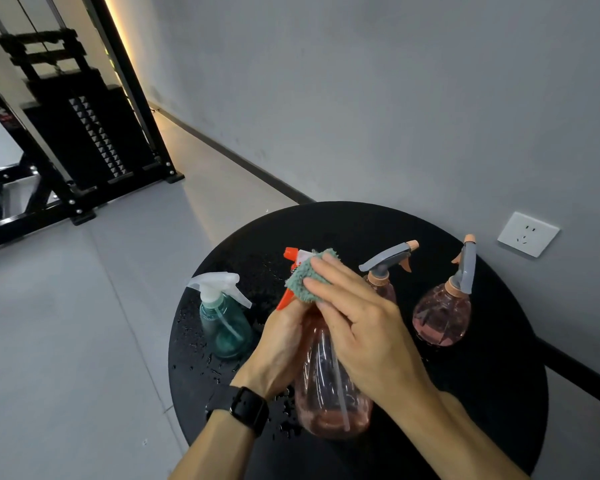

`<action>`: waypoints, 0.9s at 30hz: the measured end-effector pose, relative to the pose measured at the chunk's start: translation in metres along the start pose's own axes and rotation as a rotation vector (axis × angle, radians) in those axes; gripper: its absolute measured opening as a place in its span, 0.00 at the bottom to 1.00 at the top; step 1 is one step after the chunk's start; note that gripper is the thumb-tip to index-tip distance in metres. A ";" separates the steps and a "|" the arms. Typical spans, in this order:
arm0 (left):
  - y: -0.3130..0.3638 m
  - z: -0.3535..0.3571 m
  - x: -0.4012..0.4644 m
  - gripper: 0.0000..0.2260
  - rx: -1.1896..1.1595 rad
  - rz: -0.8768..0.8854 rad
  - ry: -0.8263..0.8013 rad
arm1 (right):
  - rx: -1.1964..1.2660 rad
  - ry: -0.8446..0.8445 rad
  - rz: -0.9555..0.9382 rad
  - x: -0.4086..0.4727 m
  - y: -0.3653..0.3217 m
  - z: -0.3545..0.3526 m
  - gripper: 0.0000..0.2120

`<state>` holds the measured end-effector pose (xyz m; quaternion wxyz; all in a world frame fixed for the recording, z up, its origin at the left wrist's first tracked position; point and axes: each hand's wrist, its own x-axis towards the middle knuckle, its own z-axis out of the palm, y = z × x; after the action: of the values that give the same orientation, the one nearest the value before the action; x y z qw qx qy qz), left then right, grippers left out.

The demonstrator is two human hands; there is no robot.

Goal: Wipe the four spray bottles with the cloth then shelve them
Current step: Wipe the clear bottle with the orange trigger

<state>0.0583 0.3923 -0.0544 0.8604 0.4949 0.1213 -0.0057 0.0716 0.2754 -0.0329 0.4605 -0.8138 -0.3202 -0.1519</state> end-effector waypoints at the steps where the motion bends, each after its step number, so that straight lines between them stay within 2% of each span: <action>1: 0.000 0.000 0.001 0.11 -0.015 0.005 -0.006 | 0.007 -0.001 -0.001 -0.002 0.000 -0.001 0.15; 8: 0.002 -0.003 0.003 0.10 -0.034 -0.012 -0.011 | 0.091 -0.015 0.037 -0.011 0.003 -0.011 0.15; 11: 0.006 -0.004 0.007 0.16 -0.037 -0.024 0.026 | 0.125 -0.031 0.092 -0.013 0.008 -0.018 0.15; 14: 0.008 -0.005 0.009 0.18 -0.006 -0.030 0.035 | 0.153 0.044 0.108 -0.012 0.011 -0.023 0.16; 19: 0.007 -0.002 0.007 0.15 0.049 0.006 0.062 | 0.157 0.218 0.081 -0.005 0.012 -0.023 0.16; 27: 0.005 0.009 0.004 0.13 0.096 -0.027 -0.022 | 0.181 0.195 0.145 -0.003 0.010 -0.013 0.17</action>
<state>0.0646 0.3876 -0.0461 0.8368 0.5339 0.1182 -0.0284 0.0772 0.2592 -0.0340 0.5705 -0.7715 -0.2267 -0.1672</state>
